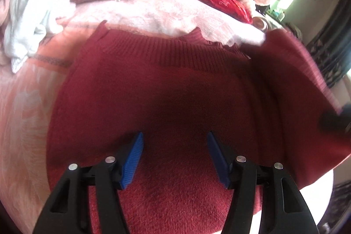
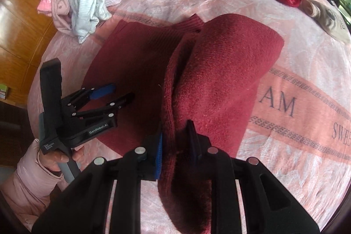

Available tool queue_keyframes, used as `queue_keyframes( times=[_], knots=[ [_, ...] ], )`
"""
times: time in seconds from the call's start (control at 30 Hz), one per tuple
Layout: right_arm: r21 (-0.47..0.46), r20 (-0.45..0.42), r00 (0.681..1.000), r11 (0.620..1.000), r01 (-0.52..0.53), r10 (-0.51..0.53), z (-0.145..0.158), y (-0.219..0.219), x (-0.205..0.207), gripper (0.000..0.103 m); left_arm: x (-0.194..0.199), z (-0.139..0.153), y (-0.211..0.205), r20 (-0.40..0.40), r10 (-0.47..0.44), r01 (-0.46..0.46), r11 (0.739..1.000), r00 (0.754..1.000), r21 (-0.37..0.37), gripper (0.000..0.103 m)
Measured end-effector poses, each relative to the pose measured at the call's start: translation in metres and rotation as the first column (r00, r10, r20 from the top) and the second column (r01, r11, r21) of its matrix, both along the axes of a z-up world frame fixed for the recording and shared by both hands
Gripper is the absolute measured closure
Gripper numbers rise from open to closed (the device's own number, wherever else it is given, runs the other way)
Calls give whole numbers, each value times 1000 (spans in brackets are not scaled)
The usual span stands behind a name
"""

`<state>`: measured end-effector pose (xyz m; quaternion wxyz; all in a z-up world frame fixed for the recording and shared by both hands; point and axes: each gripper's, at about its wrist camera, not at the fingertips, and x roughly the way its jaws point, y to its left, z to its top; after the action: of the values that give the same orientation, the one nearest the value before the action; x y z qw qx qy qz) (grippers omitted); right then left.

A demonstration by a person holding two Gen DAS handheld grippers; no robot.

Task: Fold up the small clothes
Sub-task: 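Fold the held end over the sweater with the right tool and release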

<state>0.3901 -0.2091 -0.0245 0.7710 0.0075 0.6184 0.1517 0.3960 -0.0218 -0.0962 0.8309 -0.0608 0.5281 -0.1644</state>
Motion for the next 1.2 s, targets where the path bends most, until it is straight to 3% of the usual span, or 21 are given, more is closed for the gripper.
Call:
queue_keyframes(
  times=[0.17,0.27,0.33,0.37,0.43,0.53,0.63,0.7,0.9,1.2],
  knots=[
    [-50,-49,997,997,-58,56,-41,37,0,82,-2,-3,8,-20,16,-17,1000,1000,-21,43],
    [-52,-122,988,994,-97,90,-69,52,0,67,-3,-5,10,-23,14,-14,1000,1000,-24,43],
    [-3,-126,988,996,-90,89,-63,54,-1,47,-3,-5,11,-40,12,-13,999,999,-44,43],
    [39,-115,989,996,-86,90,-53,51,-3,46,-4,-2,12,-54,4,-8,998,999,-69,43],
    [81,-65,995,995,-66,71,-26,36,-12,57,-6,4,13,-69,-1,-7,994,998,-107,44],
    [115,-5,1000,993,-14,15,7,3,-31,57,-8,16,6,-69,-24,13,987,997,-159,44],
    [116,23,999,992,42,-45,20,-33,-47,57,-6,19,-11,-117,-50,24,977,992,-211,43],
    [123,35,996,989,76,-80,21,-56,-56,56,-4,15,-26,-160,-68,31,974,985,-226,42],
    [150,20,991,981,126,-130,5,-91,-79,56,0,4,-53,-229,-30,-1,991,973,-132,42],
    [191,13,992,974,122,-127,-13,-105,-93,56,4,2,-79,-262,-46,6,988,964,-154,42]
  ],
)
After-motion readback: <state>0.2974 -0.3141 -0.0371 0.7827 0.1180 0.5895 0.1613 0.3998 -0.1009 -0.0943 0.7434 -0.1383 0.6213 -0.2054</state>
